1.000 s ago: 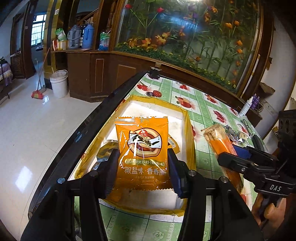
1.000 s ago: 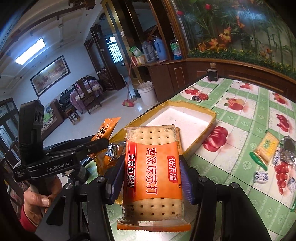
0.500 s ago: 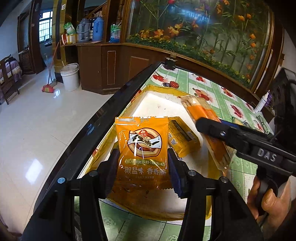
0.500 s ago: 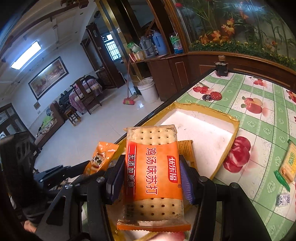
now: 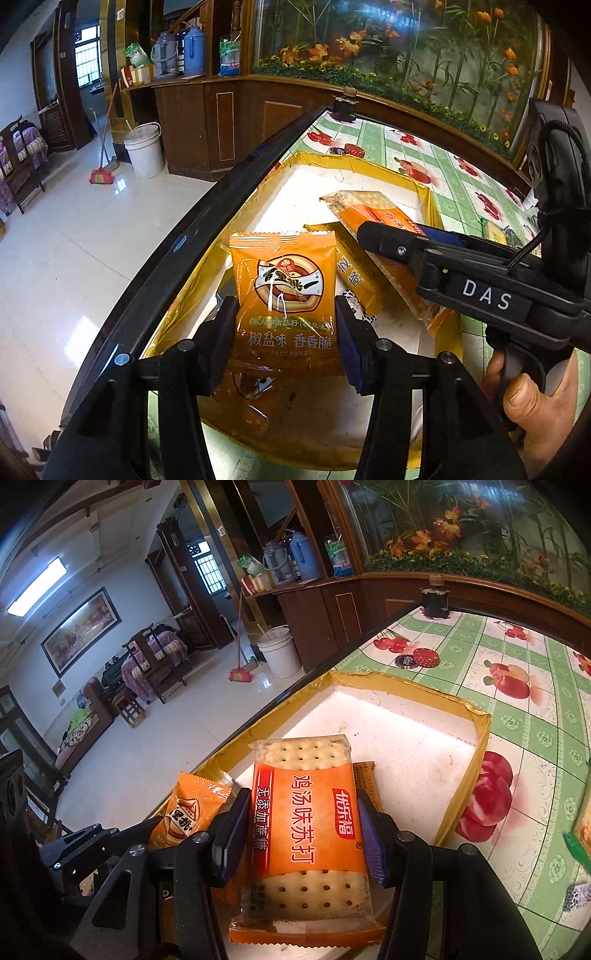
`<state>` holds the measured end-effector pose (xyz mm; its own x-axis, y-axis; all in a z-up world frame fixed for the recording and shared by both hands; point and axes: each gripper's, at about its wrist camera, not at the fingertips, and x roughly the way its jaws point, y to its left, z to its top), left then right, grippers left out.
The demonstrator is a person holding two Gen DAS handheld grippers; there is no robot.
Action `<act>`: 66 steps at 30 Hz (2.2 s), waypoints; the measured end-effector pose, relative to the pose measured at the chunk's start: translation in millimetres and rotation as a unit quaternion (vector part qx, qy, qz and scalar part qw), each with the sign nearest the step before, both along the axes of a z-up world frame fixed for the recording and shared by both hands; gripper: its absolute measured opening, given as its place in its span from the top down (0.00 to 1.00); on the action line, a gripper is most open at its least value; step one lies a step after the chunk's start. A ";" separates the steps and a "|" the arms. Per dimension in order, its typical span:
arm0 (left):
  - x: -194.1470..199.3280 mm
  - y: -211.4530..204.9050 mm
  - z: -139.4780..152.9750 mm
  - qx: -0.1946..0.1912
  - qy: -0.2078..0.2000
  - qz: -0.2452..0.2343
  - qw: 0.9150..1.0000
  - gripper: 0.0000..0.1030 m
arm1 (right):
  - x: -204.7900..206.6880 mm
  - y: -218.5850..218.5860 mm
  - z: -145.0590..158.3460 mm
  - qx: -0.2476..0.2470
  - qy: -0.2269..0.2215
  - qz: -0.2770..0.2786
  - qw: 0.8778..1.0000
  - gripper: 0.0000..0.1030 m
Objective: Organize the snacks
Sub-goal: 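Carry orange bag over white tray with left tool while right carries cracker pack, then open both tools to drop the orange bag and cracker pack into the tray, then grasp white wrapped candy with left tool while right grasps white candy roll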
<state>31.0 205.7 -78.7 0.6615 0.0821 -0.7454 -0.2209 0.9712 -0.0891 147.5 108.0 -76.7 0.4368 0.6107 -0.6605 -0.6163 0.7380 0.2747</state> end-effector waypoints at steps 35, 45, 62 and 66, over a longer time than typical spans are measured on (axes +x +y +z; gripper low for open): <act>-0.2 -70.8 27.9 0.038 -0.002 -0.041 0.998 0.20 | -52.4 -233.5 9.1 0.026 -0.001 -0.205 0.978 0.16; 9.1 -133.6 33.9 0.051 0.002 -0.104 0.993 0.20 | -73.2 -327.6 0.7 0.026 0.001 -0.280 0.960 0.15; 57.8 -241.9 4.5 0.054 0.039 -0.246 0.967 0.20 | -55.7 -351.7 1.8 -0.001 -0.015 -0.217 0.976 0.15; 69.3 -251.4 -3.8 0.045 0.048 -0.258 0.964 0.20 | -33.9 -331.8 2.7 -0.021 -0.021 -0.180 0.983 0.23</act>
<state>100.3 -45.7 -82.5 0.5601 -0.1726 -0.8102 0.2908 0.9568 -0.0028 113.6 -223.8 -73.9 0.6472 0.3839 -0.6586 -0.3224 0.9207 0.2198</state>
